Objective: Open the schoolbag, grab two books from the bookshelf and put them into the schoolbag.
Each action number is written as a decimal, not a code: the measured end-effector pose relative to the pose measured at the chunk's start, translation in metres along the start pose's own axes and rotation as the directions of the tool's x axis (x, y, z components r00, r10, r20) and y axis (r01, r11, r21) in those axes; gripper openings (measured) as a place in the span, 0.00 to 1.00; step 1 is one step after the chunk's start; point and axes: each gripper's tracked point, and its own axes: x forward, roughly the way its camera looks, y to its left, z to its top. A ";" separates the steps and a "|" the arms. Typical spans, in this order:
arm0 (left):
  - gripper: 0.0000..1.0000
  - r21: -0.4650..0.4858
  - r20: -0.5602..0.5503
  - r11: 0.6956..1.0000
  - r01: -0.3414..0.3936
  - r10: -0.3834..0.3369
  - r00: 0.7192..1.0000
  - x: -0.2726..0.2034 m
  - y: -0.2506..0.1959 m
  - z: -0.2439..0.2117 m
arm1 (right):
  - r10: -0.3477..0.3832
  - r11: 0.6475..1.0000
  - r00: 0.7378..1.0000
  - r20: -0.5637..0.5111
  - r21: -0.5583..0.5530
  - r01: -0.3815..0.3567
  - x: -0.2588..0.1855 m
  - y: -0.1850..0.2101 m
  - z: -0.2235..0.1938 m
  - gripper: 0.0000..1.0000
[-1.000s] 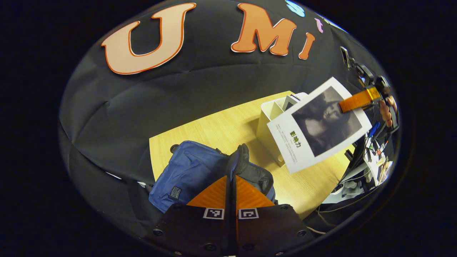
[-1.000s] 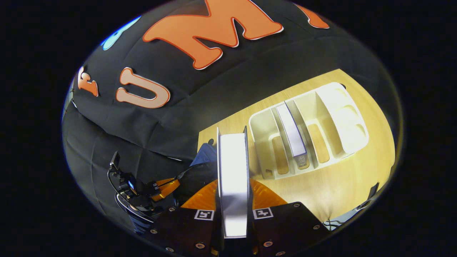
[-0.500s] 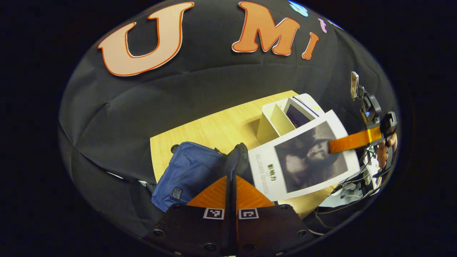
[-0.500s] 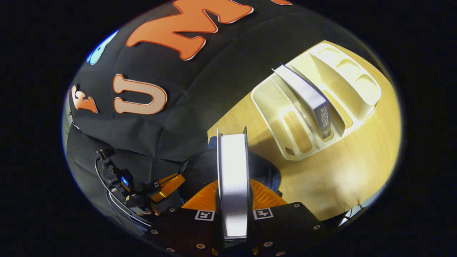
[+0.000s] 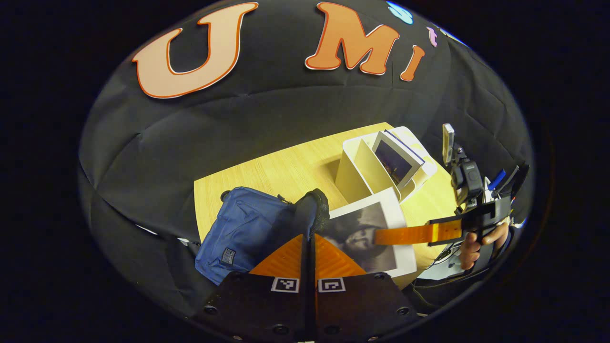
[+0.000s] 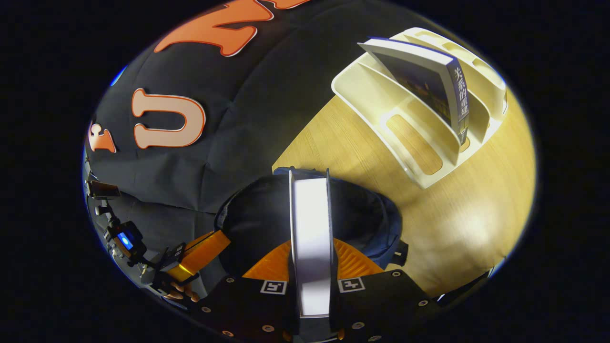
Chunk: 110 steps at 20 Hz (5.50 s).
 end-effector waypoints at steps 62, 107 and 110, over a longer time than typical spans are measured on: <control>0.01 -0.104 0.040 0.986 0.131 -0.127 0.991 0.015 -0.029 -0.038 | -0.471 0.624 0.843 0.261 -0.576 0.527 -0.089 -0.070 0.226 0.98; 0.01 -0.128 0.026 0.984 0.121 -0.119 0.993 0.014 -0.031 -0.038 | -0.302 0.825 0.949 0.085 -0.475 0.305 -0.197 -0.030 0.138 0.23; 0.01 -0.127 0.021 0.985 0.116 -0.115 0.993 0.016 -0.030 -0.038 | -0.223 0.883 0.974 0.033 -0.417 0.216 -0.184 -0.029 0.116 0.23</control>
